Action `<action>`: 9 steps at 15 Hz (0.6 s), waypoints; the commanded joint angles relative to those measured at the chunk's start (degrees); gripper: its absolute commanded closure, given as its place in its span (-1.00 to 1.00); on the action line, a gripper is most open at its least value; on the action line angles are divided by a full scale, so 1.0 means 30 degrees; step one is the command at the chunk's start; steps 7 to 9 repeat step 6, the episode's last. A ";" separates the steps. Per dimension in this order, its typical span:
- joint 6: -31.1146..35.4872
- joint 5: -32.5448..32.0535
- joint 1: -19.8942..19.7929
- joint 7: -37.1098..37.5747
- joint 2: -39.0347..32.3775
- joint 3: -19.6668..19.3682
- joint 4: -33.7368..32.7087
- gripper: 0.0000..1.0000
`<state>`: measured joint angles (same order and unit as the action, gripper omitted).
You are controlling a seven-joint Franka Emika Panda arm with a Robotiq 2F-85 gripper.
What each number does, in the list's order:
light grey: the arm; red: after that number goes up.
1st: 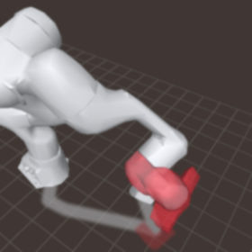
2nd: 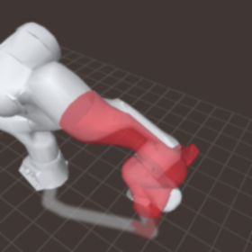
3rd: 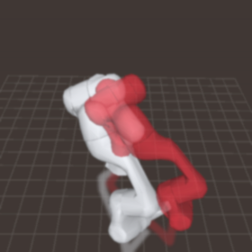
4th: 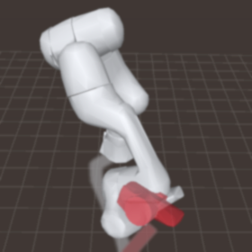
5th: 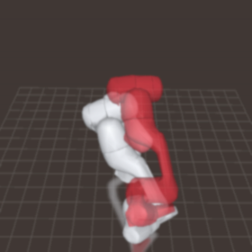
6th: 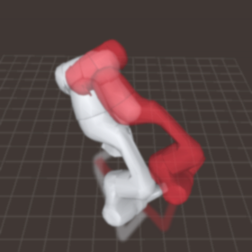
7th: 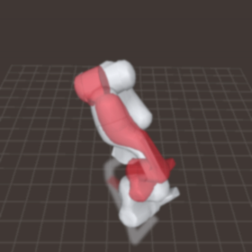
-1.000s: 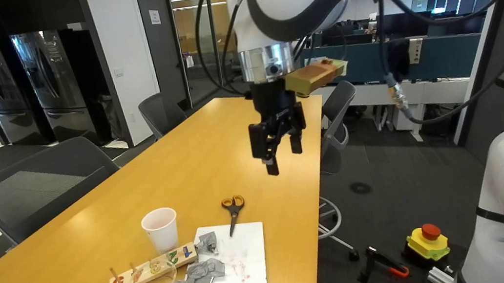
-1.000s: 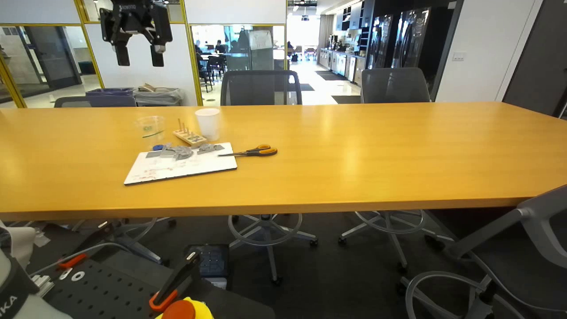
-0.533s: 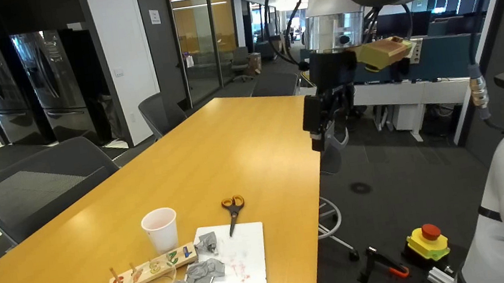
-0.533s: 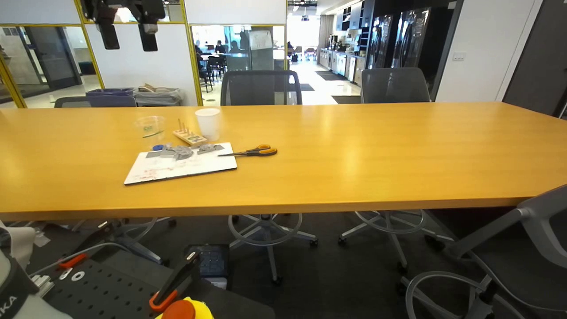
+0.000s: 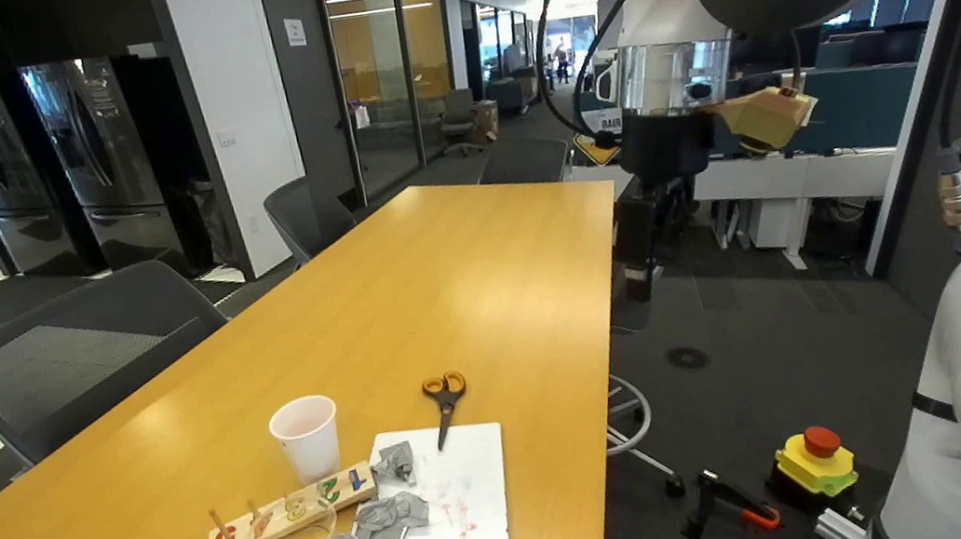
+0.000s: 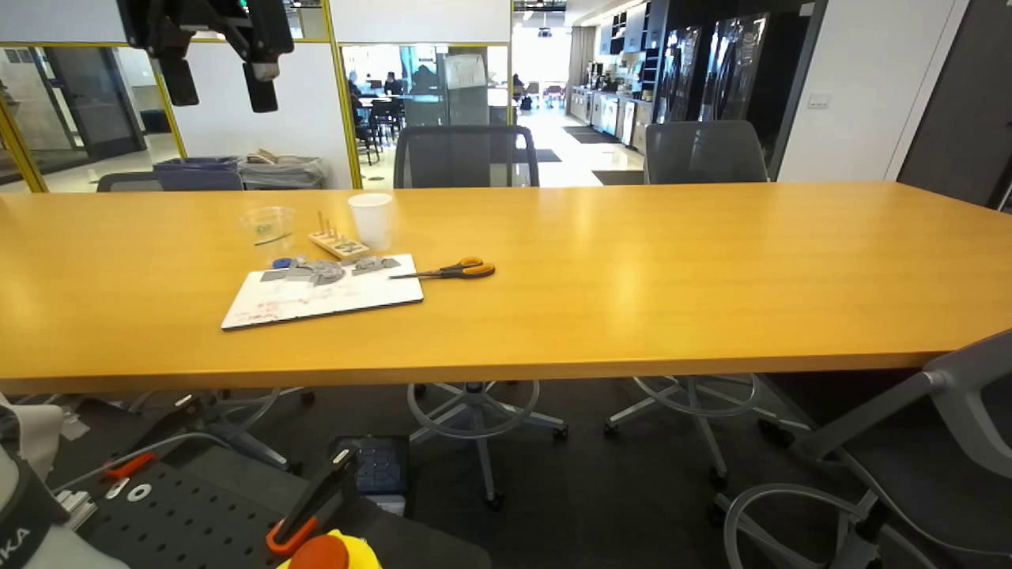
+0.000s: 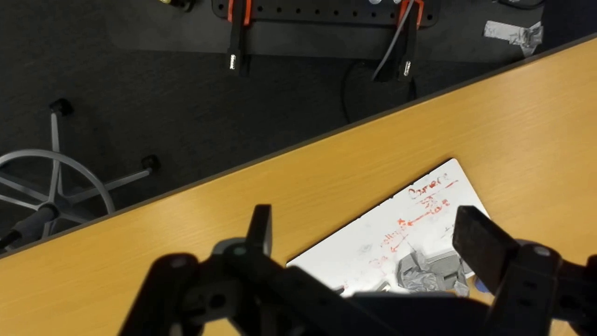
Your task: Put the orange rings in the white cup, place the blue ring in the clear cup
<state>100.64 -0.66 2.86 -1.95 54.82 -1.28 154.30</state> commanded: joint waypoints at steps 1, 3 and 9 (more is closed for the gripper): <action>-0.0031 0.0099 -0.0169 -0.0164 0.0018 0.0076 0.0022 -1.00; -0.0048 0.0098 -0.0171 -0.0169 0.0005 0.0074 0.0113 -1.00; -0.0047 0.0097 -0.0170 -0.0168 -0.0033 0.0080 0.0156 -1.00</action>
